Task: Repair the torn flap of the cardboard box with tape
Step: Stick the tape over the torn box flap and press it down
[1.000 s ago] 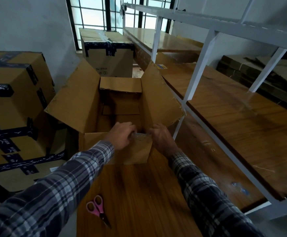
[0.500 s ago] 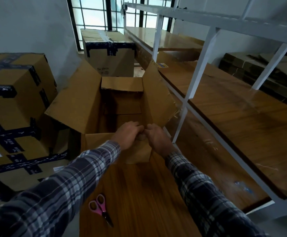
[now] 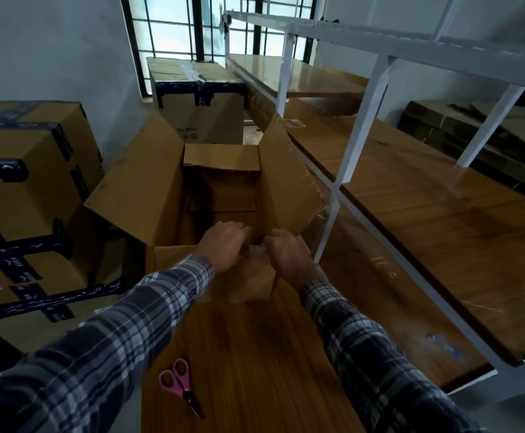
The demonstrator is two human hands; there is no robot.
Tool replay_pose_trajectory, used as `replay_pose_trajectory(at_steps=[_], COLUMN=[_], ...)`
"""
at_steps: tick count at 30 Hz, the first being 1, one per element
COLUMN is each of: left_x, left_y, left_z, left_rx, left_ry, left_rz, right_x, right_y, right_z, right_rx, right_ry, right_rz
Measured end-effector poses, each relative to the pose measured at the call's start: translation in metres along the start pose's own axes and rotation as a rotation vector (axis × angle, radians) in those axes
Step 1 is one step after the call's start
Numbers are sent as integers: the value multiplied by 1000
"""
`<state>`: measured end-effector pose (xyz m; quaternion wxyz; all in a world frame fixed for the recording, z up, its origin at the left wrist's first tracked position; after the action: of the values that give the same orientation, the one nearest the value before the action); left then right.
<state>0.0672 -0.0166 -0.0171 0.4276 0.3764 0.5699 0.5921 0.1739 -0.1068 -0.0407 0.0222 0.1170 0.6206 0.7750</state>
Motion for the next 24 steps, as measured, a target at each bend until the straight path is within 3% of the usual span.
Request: replay_pose_trajectory(at_steps=[7,15,24], left_x=[0,13,12], left_y=[-8,-10,-3], left_z=[0,-4,-4], left_rx=[2,30,1], left_ry=[-83,-32,80], left_rz=[-74,-128,168], right_x=[0,-11,-5], right_y=[3,-5,8], right_z=[1,3,1], right_rx=[26,100,86], right_ry=[-5,3,0], right_rz=[-4,44,-51])
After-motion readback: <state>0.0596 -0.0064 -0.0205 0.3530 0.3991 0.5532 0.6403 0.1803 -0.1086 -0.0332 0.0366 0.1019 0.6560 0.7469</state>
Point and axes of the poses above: each hand's wrist, its own z-axis towards the middle knuckle, its own y-axis out of the back of the hand, x = y × z, the point moved 6 cm from there along z, towards the middle knuckle, and after that the axes turned 11 degrees about x, right-handed, at the moved point
